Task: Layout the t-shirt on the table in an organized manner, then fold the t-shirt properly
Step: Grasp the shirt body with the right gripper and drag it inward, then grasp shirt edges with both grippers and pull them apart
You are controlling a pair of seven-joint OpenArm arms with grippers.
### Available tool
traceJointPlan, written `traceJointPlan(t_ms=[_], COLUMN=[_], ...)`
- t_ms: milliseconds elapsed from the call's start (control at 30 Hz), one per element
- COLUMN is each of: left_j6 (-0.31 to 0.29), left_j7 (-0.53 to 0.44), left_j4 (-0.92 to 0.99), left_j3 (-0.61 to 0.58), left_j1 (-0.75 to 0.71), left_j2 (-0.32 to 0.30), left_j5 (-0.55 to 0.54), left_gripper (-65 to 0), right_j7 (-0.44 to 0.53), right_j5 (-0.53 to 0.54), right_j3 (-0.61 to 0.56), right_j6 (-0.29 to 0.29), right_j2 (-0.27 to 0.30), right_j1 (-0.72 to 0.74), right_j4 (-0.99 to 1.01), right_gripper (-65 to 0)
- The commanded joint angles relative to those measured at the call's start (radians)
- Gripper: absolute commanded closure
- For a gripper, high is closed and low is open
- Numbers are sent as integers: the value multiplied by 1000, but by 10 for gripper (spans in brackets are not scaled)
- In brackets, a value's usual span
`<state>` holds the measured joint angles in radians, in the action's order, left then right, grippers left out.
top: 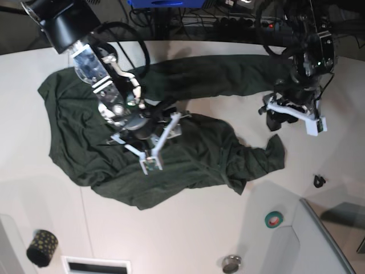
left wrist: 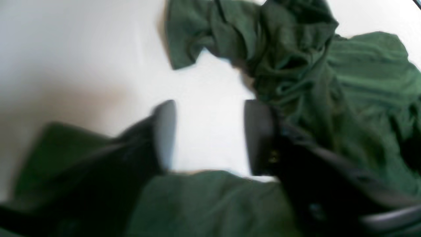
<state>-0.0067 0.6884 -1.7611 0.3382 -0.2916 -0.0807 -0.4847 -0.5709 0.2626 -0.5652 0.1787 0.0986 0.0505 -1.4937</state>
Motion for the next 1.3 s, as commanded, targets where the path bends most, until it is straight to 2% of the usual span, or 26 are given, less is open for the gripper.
traceJointPlan(t_ms=[0,67,133,233,433,600,667,767,867,933,1200,1267], left_j6=[-5,-5,-3,0,75,156,167,167,167,167,173,173], left_j7=[-2,3,3,3,0,-2,-2,-2,-2,-2,-2,-2], left_j4=[-6,22,53,102,252,284,286,289,340,370,387,387], left_j3=[-9,-32,-61,-123,-195,-258,-256,-255,-256,-256,-247,-245], left_j1=[32,75,116,182,297,342,348,365,378,397,398,398], left_j2=[6,22,23,35,52,52,54,65,66,71,83,80], left_j5=[-10,-10,-10,-10,-12,-13,-13,-12,-12,-12,-12,-12], left_gripper=[-397,-490,-532,-532,-532,-528,-482,-337,-234,-204,-184,-107], right_j7=[32,32,32,32,36,36,36,38,38,38,38,38], right_j5=[-6,-6,-6,-6,-6,-9,-9,-9,-9,-9,-7,-7], right_j3=[34,93,152,218,267,267,267,267,267,267,305,305], right_j6=[2,2,2,0,-3,-3,-3,-3,-3,-3,-5,-5], right_j2=[17,59,85,112,112,112,112,112,112,112,114,114], right_j1=[4,-41,-80,-120,-169,-171,-168,-165,-163,-162,-165,-165], right_j4=[-52,-100,-124,-132,-132,-132,-132,-132,-132,-132,-130,-130], right_gripper=[-366,-366,-366,-366,-366,-366,-366,-366,-366,-366,-366,-366])
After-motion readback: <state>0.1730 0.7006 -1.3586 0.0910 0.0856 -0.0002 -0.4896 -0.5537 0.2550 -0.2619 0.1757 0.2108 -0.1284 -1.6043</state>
